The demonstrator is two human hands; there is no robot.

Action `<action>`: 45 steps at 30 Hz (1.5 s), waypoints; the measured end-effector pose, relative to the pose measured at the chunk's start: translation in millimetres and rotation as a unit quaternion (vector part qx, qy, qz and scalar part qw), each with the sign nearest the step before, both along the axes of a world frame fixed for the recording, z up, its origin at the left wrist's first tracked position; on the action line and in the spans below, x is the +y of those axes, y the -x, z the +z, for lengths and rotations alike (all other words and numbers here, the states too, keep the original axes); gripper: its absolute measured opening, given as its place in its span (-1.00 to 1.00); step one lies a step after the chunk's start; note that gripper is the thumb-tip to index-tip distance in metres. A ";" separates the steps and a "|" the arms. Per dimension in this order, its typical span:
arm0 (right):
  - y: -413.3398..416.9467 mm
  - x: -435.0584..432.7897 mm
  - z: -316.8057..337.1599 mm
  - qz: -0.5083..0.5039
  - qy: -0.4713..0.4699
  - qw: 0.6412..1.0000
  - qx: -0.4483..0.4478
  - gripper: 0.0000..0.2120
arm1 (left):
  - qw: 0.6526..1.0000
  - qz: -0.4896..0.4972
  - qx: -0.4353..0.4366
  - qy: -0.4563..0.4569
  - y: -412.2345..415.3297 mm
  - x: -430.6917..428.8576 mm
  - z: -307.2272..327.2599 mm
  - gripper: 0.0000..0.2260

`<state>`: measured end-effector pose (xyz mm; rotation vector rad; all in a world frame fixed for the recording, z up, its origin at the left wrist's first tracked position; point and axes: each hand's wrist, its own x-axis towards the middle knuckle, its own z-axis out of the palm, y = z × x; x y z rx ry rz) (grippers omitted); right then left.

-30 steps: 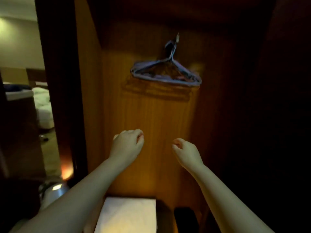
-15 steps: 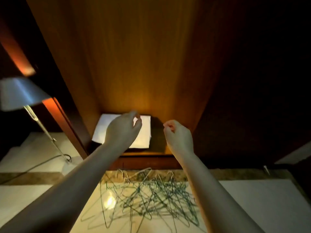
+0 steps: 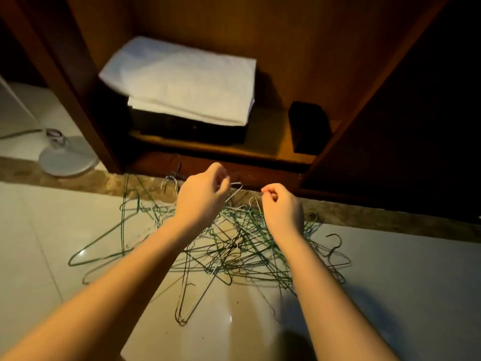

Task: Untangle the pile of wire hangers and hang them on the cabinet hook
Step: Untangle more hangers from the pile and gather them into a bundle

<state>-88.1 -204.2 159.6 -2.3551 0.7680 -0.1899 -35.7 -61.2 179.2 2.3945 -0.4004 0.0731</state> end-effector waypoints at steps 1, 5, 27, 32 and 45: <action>-1.3 3.5 -19.5 0.006 0.005 1.000 0.006 -0.82 | 1.000 -0.003 0.004 -0.001 0.3 1.8 -18.5 -0.87; -3.5 10.1 -71.7 0.026 0.009 0.999 0.019 -0.82 | 0.999 -0.025 0.014 -0.039 -8.7 9.7 -65.2 -0.83; 89.6 -136.6 -226.2 0.253 0.217 0.895 0.295 -0.69 | 0.966 -0.037 0.258 -0.003 65.6 -21.0 -159.9 -0.86; 77.0 -158.1 -231.2 0.271 0.194 0.894 0.300 -0.65 | 0.960 -0.095 0.251 -0.085 80.1 -36.1 -165.8 -0.87; 52.8 -175.6 -265.8 0.193 0.063 0.948 0.246 -0.65 | 0.960 -0.083 0.232 -0.131 72.2 -51.5 -237.3 -0.74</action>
